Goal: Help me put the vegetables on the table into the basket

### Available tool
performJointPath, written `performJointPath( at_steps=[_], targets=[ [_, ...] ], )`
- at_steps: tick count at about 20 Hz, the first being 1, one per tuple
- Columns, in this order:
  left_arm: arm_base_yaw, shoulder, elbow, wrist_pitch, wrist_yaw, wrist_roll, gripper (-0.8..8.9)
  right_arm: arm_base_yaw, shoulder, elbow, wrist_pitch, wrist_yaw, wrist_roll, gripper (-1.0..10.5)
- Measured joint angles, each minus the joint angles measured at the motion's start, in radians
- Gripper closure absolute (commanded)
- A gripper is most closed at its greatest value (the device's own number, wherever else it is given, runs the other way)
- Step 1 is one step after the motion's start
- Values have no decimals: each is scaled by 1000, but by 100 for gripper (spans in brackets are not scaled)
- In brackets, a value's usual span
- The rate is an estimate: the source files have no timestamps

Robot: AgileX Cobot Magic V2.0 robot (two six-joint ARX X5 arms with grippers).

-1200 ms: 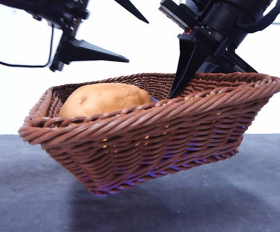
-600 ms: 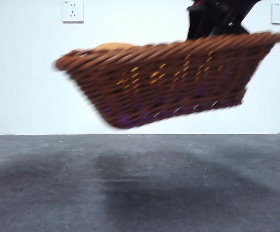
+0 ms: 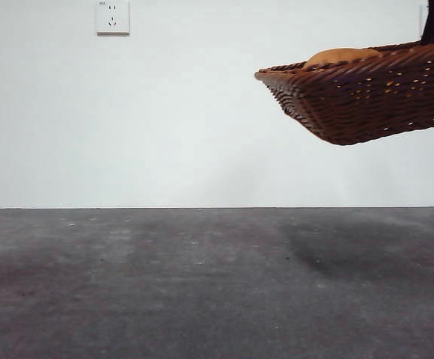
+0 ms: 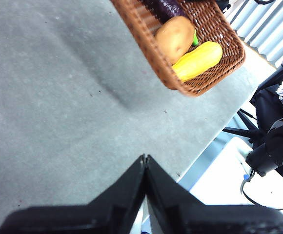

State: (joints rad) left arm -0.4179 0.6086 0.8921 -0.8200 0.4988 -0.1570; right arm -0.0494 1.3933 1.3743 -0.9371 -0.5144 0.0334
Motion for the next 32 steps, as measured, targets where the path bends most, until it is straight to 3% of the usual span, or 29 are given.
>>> performJointPath(
  at_steps=[6, 13, 20, 25, 27, 29, 32],
  targets=[
    [0, 0, 0, 0, 0, 7, 821, -69, 192, -5, 48, -30, -79, 957],
    [0, 13, 0, -4, -52, 7, 821, -71, 428, -9, 124, -36, -98, 957],
    [0, 66, 0, -4, -52, 7, 821, -71, 461, -144, 285, -47, -85, 957],
    [0, 77, 0, -4, -52, 12, 821, -75, 460, -164, 309, -53, -74, 955],
    [0, 77, 0, -4, -52, 16, 821, -74, 460, -164, 308, -43, -74, 912],
    [0, 77, 0, -4, -52, 16, 821, -73, 460, -166, 307, -41, -72, 681],
    [0, 77, 0, -4, -52, 16, 821, -73, 447, -171, 304, -51, -70, 653]
  ],
)
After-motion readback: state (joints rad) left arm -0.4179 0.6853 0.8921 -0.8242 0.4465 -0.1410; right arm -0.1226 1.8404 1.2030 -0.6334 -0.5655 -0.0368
